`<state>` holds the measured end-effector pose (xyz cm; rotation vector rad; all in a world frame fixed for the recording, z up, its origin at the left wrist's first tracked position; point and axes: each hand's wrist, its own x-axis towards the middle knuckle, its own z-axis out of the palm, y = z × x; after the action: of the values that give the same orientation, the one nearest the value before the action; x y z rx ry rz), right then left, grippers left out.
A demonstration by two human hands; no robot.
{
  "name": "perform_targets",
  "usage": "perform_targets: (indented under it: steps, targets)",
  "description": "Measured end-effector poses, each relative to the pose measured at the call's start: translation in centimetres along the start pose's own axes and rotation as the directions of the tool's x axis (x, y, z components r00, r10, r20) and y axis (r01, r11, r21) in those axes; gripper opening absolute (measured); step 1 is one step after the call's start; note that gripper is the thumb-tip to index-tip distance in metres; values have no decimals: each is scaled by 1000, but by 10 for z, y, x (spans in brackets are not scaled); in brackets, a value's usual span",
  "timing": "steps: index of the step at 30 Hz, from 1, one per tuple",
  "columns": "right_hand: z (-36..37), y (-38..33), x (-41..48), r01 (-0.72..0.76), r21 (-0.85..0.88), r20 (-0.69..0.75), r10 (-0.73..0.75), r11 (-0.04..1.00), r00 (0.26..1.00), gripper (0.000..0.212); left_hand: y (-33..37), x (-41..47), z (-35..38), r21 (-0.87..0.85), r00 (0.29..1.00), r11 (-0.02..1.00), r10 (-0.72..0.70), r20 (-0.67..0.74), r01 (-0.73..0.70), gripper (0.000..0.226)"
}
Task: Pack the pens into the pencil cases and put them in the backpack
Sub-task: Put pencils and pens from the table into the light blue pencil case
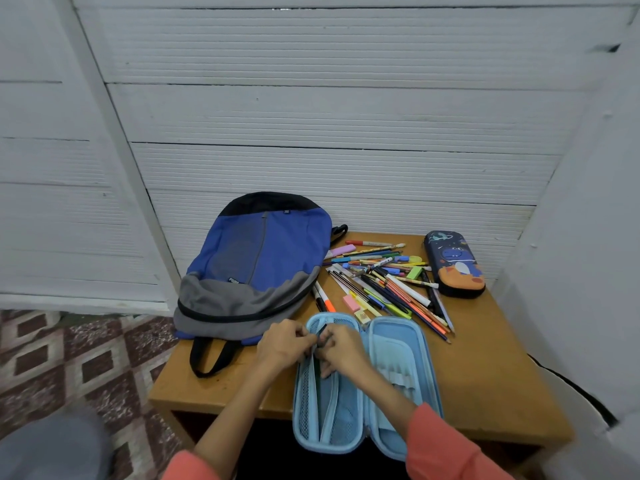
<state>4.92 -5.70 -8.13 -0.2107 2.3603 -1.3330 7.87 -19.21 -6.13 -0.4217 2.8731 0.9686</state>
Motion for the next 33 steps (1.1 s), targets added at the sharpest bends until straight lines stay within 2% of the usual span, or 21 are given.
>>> perform_targets:
  steps: [10,14,20,23,27,29,33]
  targets:
    - [-12,-2,-2,-74,165,83,61,984,995,17,-5,5,2,-1,999,1000,10,32,-10,22]
    - [-36,-7,0,10,172,-24,-6,985,1000,8,-6,6,2,-17,999,1000,14,50,-13,21]
    - [-103,8,16,78,19,-371,-65,997,926,11,-6,6,1,-27,998,1000,10,57,-8,20]
    - [-140,27,17,23,-127,-482,-81,992,872,14,-6,6,1,-23,998,1000,10,60,-8,19]
    - [-172,57,14,-170,-342,-502,-27,924,864,26,-4,6,0,-9,998,1000,10,62,-9,20]
    - [-177,70,11,-259,-433,-489,16,864,872,22,-3,6,0,-8,998,1000,10,62,-10,20]
    - [-176,83,1,-251,-509,-481,-30,823,876,17,-4,6,0,-8,998,1000,10,65,-9,20]
